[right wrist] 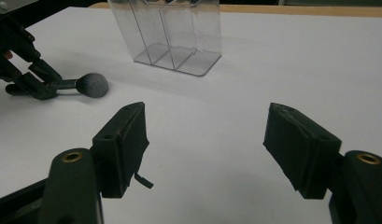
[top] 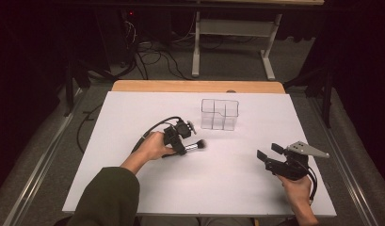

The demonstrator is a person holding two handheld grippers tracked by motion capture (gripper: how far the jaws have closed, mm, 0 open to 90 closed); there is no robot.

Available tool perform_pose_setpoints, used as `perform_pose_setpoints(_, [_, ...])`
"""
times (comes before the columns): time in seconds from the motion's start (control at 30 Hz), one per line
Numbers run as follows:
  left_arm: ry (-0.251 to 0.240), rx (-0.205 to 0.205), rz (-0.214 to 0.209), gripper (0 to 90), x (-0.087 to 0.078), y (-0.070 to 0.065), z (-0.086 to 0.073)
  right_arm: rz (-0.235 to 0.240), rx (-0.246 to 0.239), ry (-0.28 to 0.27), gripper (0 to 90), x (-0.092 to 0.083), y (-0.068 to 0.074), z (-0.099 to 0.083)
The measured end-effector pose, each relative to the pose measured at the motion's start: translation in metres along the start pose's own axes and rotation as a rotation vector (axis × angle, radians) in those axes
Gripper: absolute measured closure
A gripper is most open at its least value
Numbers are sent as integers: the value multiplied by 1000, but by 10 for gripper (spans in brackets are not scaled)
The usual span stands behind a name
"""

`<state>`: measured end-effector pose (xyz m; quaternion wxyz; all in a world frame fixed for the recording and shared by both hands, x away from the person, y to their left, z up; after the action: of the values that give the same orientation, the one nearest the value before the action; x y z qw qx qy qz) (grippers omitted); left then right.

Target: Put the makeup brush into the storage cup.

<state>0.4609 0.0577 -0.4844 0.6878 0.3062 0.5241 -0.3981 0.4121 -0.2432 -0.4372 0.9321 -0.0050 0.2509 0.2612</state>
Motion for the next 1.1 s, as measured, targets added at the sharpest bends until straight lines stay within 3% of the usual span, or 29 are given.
perform_pose_setpoints(0.4, [-32,0,17,734,-1,-2,-6,1,1,1,318,0,1,0])
perform_pose_setpoints(0.6, [-84,-21,19,737,-7,-3,-7,0,1,1,318,0,0,0])
perform_pose_setpoints(0.9, [-175,-37,32,738,-28,-8,-8,-2,0,2,318,1,0,0])
perform_pose_setpoints(1.1, [-233,-58,18,738,-38,-12,-9,-3,2,4,318,1,0,0])
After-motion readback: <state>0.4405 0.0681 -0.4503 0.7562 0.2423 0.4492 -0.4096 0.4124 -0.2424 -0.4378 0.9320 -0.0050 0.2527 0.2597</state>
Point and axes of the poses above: each handheld gripper's, and its own axes: x roughly forward along the jaws, z roughly out of its top, y roughly to its left, the point moved 9 cm from there along x, roughly forward along the jaws
